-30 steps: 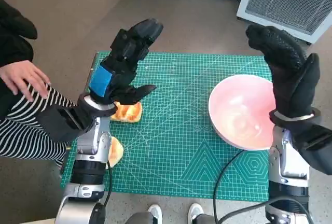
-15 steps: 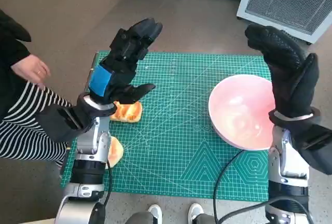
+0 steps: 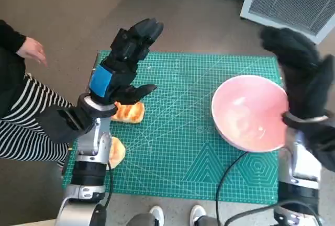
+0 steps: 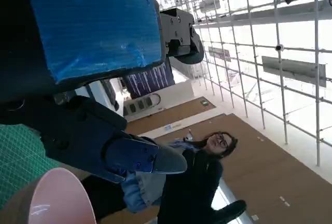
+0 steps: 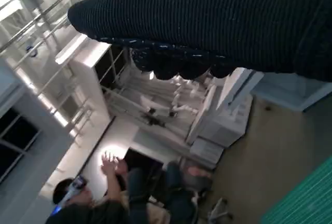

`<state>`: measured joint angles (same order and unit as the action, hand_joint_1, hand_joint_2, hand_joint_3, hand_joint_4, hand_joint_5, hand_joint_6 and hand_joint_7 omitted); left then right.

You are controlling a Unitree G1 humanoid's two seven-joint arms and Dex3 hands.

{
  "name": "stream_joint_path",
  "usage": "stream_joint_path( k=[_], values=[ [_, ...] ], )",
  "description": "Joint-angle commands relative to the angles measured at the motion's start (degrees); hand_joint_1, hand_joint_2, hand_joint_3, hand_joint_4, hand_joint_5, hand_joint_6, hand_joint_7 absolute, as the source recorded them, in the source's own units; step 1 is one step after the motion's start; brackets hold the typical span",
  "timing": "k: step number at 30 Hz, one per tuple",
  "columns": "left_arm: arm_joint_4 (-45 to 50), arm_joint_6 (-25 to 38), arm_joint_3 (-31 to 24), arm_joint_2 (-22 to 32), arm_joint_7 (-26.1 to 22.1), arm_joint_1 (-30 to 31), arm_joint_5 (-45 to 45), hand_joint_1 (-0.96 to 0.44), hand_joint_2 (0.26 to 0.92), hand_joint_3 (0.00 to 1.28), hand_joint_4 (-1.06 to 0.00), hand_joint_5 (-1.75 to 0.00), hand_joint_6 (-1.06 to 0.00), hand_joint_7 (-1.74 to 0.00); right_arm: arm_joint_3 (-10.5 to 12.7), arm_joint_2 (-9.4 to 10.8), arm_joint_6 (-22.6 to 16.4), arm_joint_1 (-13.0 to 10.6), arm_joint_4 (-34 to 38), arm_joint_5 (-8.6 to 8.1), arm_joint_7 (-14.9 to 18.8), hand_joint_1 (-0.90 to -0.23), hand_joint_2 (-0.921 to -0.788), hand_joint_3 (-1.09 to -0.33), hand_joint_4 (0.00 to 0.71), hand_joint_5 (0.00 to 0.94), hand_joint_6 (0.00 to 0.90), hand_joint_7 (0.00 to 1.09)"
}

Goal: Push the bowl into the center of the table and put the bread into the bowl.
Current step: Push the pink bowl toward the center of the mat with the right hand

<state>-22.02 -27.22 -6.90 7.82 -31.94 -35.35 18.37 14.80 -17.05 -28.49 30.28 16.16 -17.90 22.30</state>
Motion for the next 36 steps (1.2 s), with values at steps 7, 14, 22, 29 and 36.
stream_joint_path(
  k=[7,14,22,29,36],
  values=[
    [0.42,-1.21,-0.08,0.52,-0.58,0.47,0.03,-0.65,0.920,0.18,-0.01,-0.28,0.00,-0.56,8.60,-3.82,-3.08,-2.14,10.48,0.98,-6.99,-0.656,-0.921,-0.709,0.104,0.000,0.019,0.42],
    [-0.46,-1.42,-0.25,0.58,-0.92,0.22,0.24,-0.64,0.921,0.19,-0.01,-0.27,0.00,-0.55,11.69,-5.69,-5.83,-0.67,20.22,0.85,-9.68,-0.661,-0.921,-0.717,0.076,0.000,0.010,0.42],
    [-1.92,-1.75,-0.51,0.48,-1.29,-0.37,0.50,-0.64,0.921,0.19,-0.01,-0.26,0.00,-0.53,12.67,-7.34,-7.84,1.72,32.34,1.20,-11.72,-0.635,-0.921,-0.739,0.058,0.000,0.003,0.41],
    [-2.30,-1.99,-0.46,0.26,-1.05,-0.46,0.20,-0.63,0.921,0.20,-0.01,-0.26,0.00,-0.53,11.81,-8.22,-8.61,3.13,42.34,2.07,-12.26,-0.593,-0.921,-0.806,0.046,0.000,-0.001,0.39],
    [-1.53,-1.67,-0.29,0.11,-0.82,-0.09,0.22,-0.63,0.921,0.20,-0.02,-0.25,0.00,-0.54,10.80,-7.56,-7.58,4.16,48.57,3.47,-13.26,-0.588,-0.921,-0.842,0.048,0.002,0.002,0.39]
  ],
)
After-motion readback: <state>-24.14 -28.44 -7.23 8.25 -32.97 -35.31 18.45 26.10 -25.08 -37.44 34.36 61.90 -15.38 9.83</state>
